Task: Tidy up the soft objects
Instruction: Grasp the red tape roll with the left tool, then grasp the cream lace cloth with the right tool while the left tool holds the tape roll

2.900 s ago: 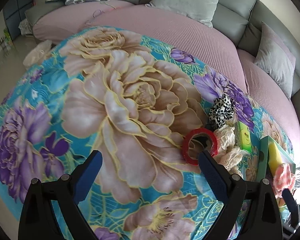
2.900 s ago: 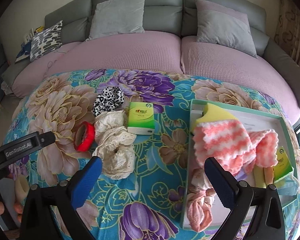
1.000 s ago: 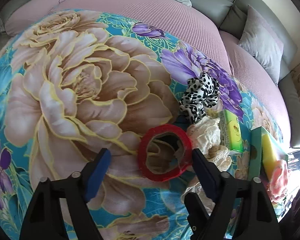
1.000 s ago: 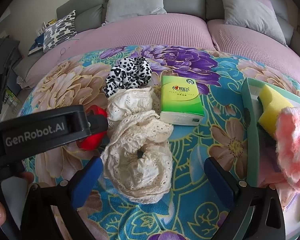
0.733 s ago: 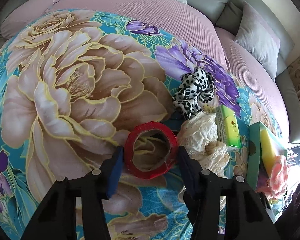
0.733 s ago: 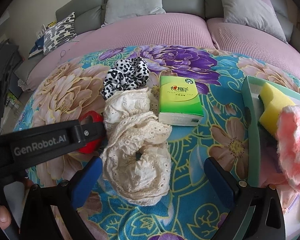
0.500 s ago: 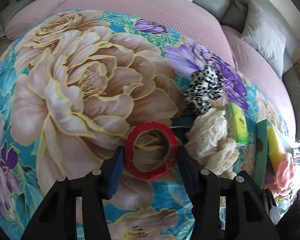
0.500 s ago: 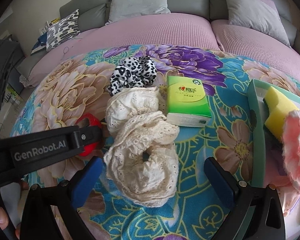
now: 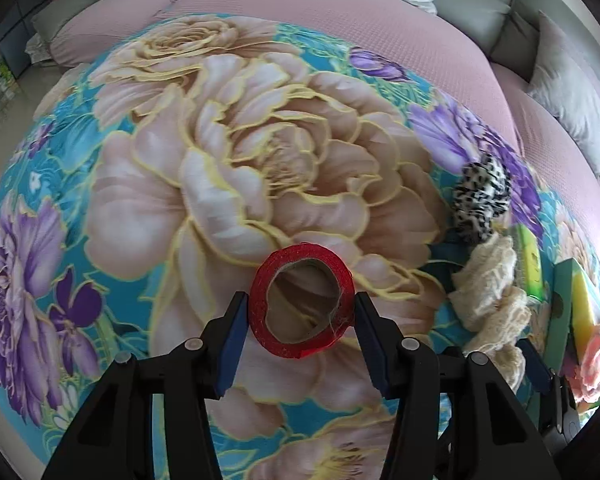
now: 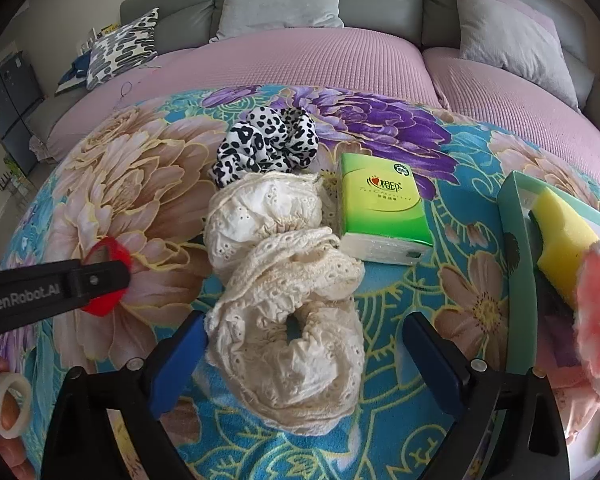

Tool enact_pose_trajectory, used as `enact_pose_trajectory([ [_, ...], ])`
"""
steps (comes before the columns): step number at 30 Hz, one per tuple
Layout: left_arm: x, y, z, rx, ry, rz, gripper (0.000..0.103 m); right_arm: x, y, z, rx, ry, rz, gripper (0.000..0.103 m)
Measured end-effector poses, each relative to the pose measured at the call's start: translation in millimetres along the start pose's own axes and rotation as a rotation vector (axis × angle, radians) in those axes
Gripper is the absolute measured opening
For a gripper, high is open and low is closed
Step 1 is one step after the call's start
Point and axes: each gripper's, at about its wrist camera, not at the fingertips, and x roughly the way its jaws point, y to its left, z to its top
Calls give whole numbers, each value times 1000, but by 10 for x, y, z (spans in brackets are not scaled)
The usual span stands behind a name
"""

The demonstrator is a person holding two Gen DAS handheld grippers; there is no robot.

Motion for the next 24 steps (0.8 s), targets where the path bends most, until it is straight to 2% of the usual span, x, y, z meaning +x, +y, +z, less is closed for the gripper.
enact_pose_trajectory([
  [2, -15, 60, 4, -10, -3, 15, 54, 10, 19, 7, -9, -4, -13, 96],
  [6, -52, 167, 9, -31, -9, 28, 54, 4, 40, 17, -16, -15, -23, 83],
  [8, -73, 199, -3, -37, -11, 30, 54, -17, 42, 16, -16, -22, -20, 74],
  [10, -82, 206, -16, -38, -11, 28, 54, -33, 48, 21, -13, -29, -15, 56],
  [14, -83, 166, -14, -30, -12, 23, 54, -60, 25, 19, -2, -34, -6, 41],
  [16, -92, 143, -3, -28, -17, 22, 54, -84, -3, 22, 10, -36, 6, 30],
  [19, -105, 103, 3, -24, -26, 22, 54, -126, -31, 21, 20, -43, 20, 24],
  [24, -162, 81, -21, -18, -40, 22, 54, -226, -23, 32, 21, -65, 22, 23],
])
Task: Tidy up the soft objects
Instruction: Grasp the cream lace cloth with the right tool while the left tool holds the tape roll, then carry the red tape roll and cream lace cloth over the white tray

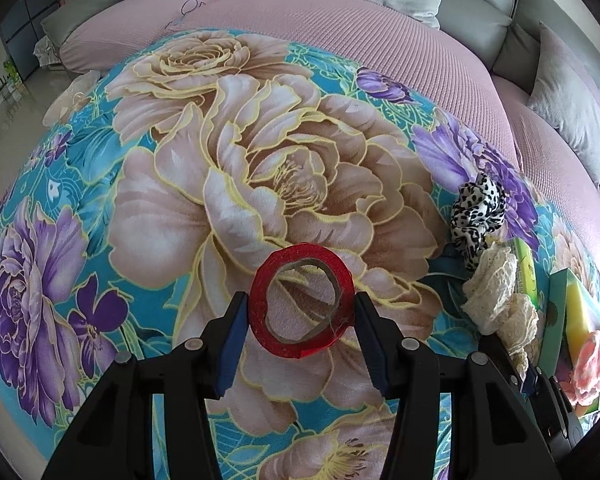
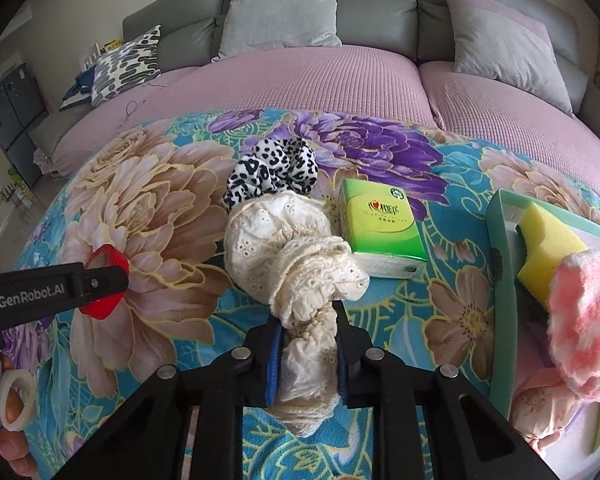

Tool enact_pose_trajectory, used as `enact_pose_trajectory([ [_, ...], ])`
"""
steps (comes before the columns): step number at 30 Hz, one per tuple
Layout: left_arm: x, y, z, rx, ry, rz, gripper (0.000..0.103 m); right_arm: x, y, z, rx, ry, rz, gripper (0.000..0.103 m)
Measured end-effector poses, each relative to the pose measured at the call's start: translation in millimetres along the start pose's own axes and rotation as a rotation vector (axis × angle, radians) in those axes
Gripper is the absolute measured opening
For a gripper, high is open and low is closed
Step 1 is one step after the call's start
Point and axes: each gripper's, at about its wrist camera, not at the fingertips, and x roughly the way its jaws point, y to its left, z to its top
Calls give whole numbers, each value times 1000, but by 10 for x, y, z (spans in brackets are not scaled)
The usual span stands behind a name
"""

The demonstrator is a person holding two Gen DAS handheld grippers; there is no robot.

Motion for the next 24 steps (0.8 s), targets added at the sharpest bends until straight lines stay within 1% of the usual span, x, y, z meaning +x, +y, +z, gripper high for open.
enact_pose_trajectory([
  [7, -170, -44, 10, 11, -43, -4, 54, -286, -55, 52, 16, -61, 1, 23],
  [11, -307, -74, 20, 17, -76, -24, 54, -574, -126, 87, 41, -130, 1, 23],
  [16, -518, -148, 25, 33, -131, -32, 54, -958, -269, 133, 77, -220, -5, 23],
  [20, -676, -238, 25, 52, -173, -42, 54, -1182, -393, 141, 97, -265, -34, 23],
  [24, -775, -368, 23, 83, -200, -55, 54, -1351, -569, 138, 128, -290, -73, 23],
])
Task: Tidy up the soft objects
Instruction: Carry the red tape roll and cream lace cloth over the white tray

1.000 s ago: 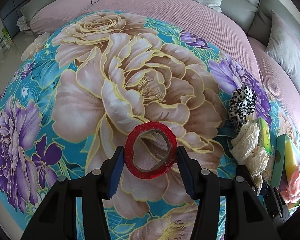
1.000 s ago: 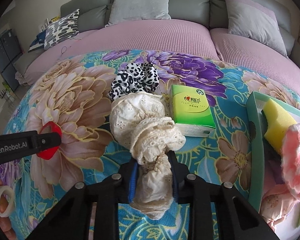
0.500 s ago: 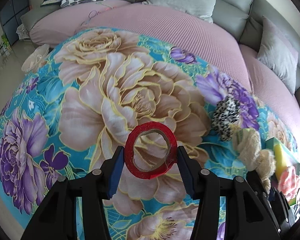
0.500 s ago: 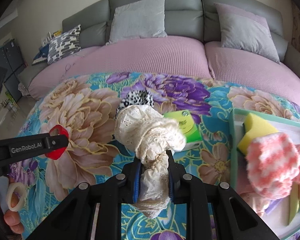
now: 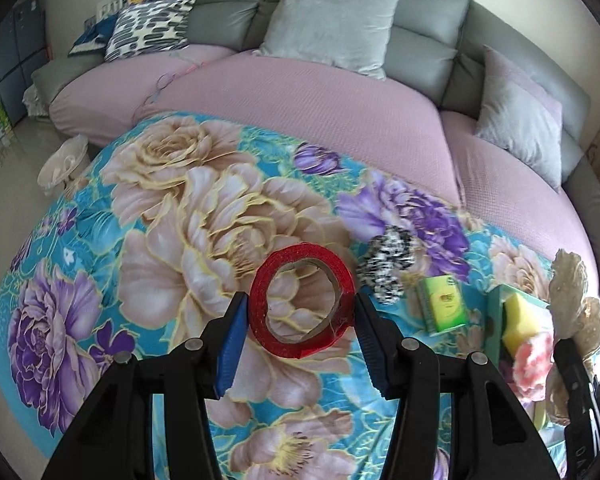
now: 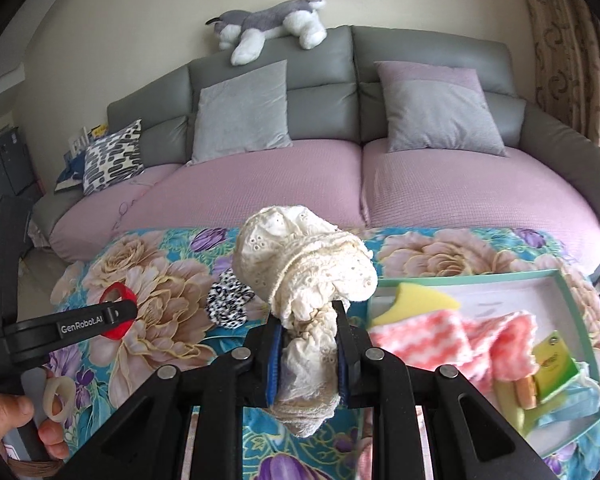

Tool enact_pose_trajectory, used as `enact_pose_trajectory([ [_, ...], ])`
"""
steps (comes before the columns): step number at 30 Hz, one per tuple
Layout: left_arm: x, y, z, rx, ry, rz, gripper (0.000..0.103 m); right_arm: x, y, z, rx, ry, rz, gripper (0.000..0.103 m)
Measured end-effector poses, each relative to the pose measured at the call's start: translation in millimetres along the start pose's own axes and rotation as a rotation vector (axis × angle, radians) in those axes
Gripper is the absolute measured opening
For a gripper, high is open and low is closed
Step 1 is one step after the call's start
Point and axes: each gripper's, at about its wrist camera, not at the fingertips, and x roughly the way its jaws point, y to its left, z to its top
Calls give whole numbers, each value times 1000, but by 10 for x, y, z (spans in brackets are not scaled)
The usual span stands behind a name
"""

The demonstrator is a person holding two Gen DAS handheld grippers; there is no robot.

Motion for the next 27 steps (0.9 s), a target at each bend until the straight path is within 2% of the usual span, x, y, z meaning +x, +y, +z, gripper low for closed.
enact_pose_trajectory([
  [6, -73, -324, -2, 72, -18, -19, 54, -103, -368, 35, 67, -8, -57, 23],
  [10, -131, -596, -43, 129, -25, -67, 54, -171, -623, 34, 112, -12, -99, 23],
  [14, -180, -898, -121, 200, -35, -83, 54, -195, -899, 16, 162, -8, -132, 23],
  [18, -235, -1141, -193, 247, -34, -139, 54, -250, -1259, -31, 228, -4, -191, 23],
  [23, -306, -1481, -331, 328, -43, -174, 54, -378, -1690, -129, 329, -4, -267, 23],
  [27, -367, -1766, -478, 393, -38, -250, 54, -479, -1893, -174, 379, -13, -296, 23],
])
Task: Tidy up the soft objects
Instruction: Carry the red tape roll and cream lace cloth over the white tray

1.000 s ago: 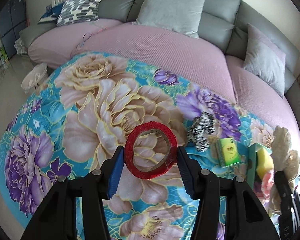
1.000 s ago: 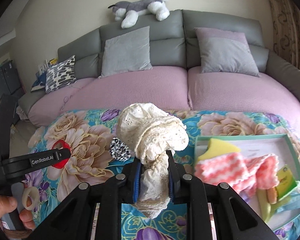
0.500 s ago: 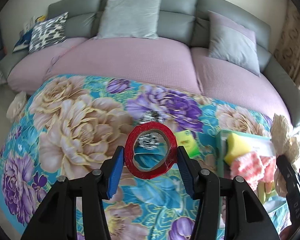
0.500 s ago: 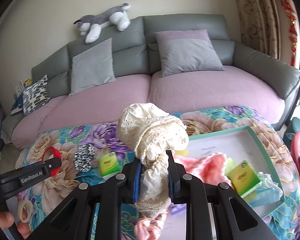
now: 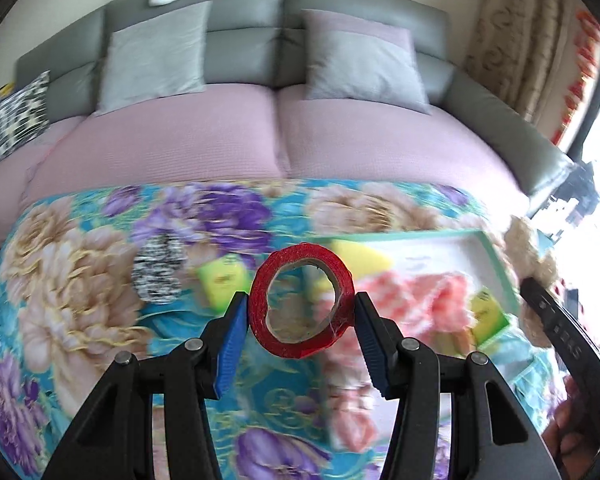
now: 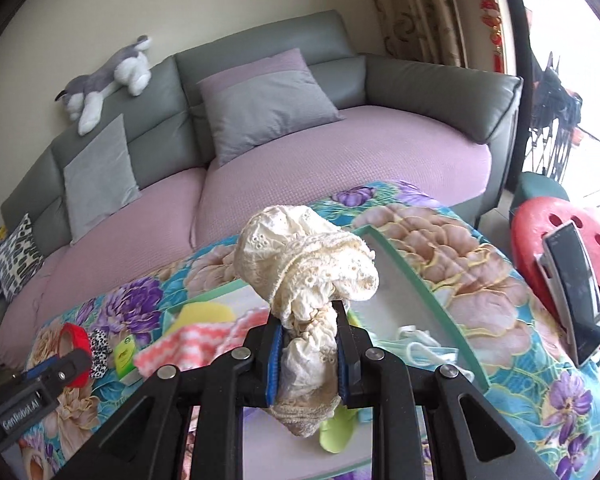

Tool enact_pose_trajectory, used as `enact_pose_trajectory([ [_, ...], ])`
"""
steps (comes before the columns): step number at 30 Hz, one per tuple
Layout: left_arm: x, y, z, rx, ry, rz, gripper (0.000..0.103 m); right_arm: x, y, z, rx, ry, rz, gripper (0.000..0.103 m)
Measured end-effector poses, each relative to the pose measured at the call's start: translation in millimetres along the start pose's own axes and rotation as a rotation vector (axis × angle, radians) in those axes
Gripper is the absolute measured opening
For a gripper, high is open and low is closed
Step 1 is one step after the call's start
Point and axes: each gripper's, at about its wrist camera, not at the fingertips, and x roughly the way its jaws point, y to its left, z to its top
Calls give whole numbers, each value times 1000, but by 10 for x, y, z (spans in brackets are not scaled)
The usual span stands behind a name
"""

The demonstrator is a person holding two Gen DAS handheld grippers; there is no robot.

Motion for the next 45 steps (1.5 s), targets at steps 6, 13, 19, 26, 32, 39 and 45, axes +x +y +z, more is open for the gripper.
enact_pose_trajectory([
  [6, 69, -479, -83, 100, 20, -81, 54, -23, -124, 18, 14, -1, -10, 23],
  [13, 261, -777, -173, 176, 36, -102, 54, 106, -110, -27, 10, 32, -12, 23],
  [19, 429, -804, -195, 172, 56, -125, 54, 308, -114, -108, 16, 91, -7, 23],
  [26, 615, -900, -241, 206, 78, -139, 54, 455, -102, -174, 15, 133, 2, 23],
  [32, 767, -939, -282, 225, 102, -123, 55, 610, -119, -244, 31, 179, 11, 23],
  [39, 878, -948, -285, 224, 115, -129, 55, 646, -86, -259, 27, 197, 12, 26],
  [45, 844, -940, -259, 215, 124, -140, 55, 550, -87, -211, 35, 179, 9, 26],
])
